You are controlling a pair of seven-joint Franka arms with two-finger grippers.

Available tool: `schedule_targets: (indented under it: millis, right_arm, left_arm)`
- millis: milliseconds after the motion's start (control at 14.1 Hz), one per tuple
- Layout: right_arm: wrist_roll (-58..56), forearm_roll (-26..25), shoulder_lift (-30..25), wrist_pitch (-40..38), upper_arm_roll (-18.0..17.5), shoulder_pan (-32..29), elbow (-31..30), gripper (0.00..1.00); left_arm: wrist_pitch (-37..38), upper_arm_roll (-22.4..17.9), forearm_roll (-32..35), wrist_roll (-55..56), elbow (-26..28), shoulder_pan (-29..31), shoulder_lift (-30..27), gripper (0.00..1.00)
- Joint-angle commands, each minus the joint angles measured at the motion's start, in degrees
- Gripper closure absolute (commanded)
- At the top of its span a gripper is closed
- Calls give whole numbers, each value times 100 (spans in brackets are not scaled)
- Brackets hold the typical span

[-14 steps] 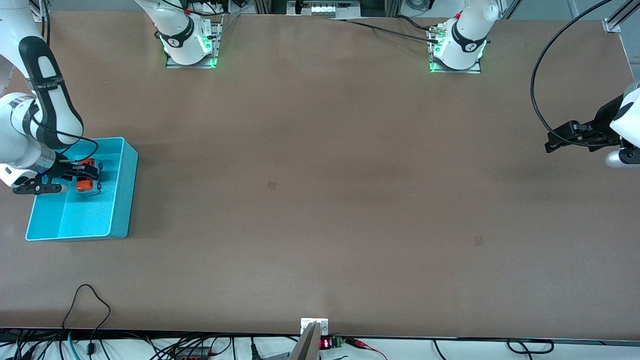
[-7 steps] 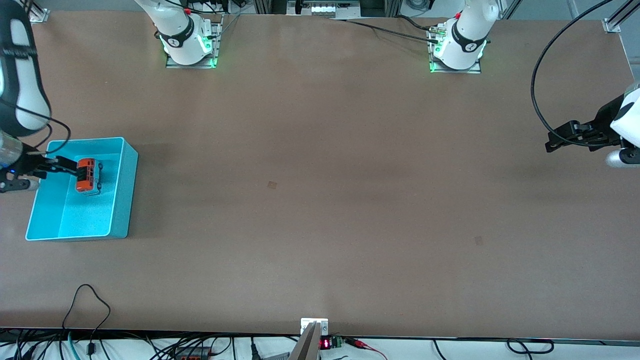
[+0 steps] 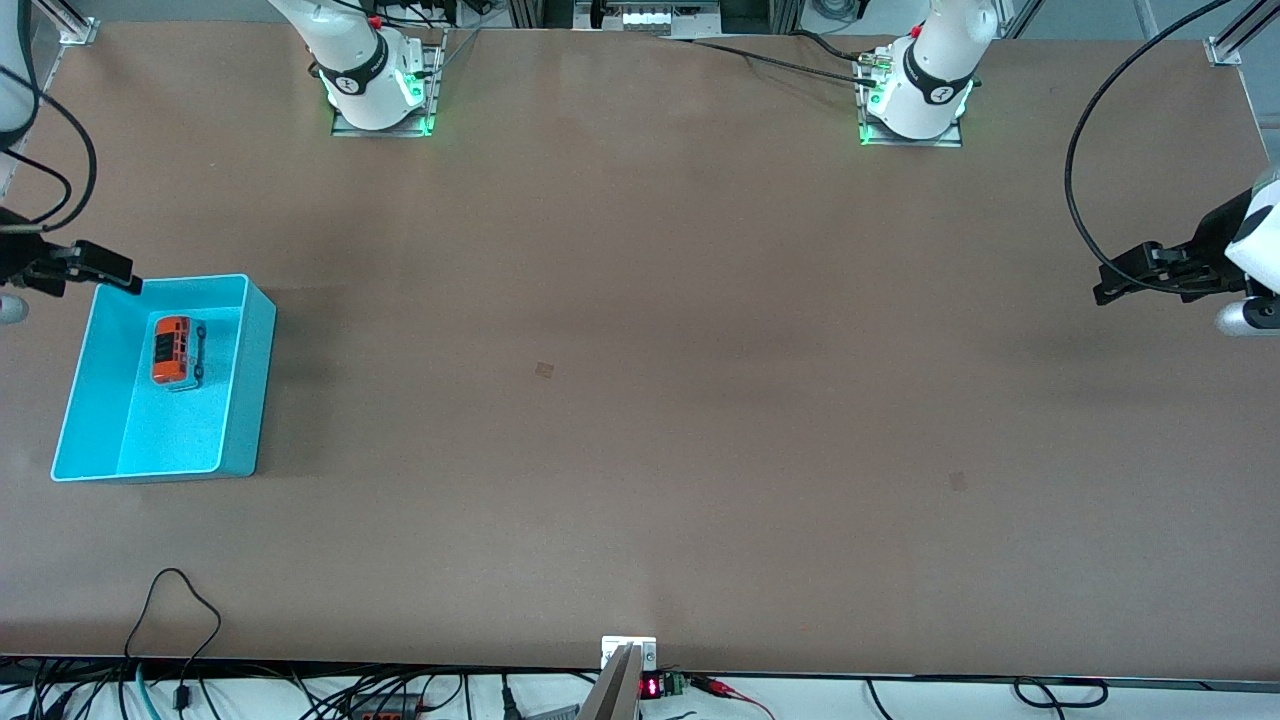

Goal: Wind up bus and store in blue box

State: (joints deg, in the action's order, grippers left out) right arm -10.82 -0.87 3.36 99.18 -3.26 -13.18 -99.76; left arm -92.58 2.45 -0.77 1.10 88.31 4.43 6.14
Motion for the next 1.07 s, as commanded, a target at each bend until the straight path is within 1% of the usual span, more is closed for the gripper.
schedule_targets:
  millis: [0, 142, 285, 427, 711, 854, 996]
  right_arm:
    - [474, 79, -107, -801, -8, 393, 490, 0]
    - [651, 52, -37, -1294, 53, 736, 895, 0]
    - [660, 26, -46, -1331, 80, 905, 949, 0]
    - [652, 61, -37, -1314, 159, 905, 949, 0]
    - [625, 70, -37, -1322, 185, 914, 949, 0]
    - [651, 61, -46, -1314, 308, 1045, 949, 0]
    - [651, 52, -55, -1314, 317, 1081, 949, 0]
  left_arm:
    - [65, 19, -99, -75, -16, 58, -17, 0]
    - [65, 19, -99, -75, -16, 58, -17, 0]
    - [65, 28, -99, -75, -16, 58, -17, 0]
    - [65, 19, -99, -75, -16, 58, -17, 0]
    - [-6, 28, -142, -110, -16, 58, -8, 0]
    - [-58, 28, -187, -119, 2, 58, -25, 0]
    - [-146, 62, -187, -119, 46, 40, -52, 0]
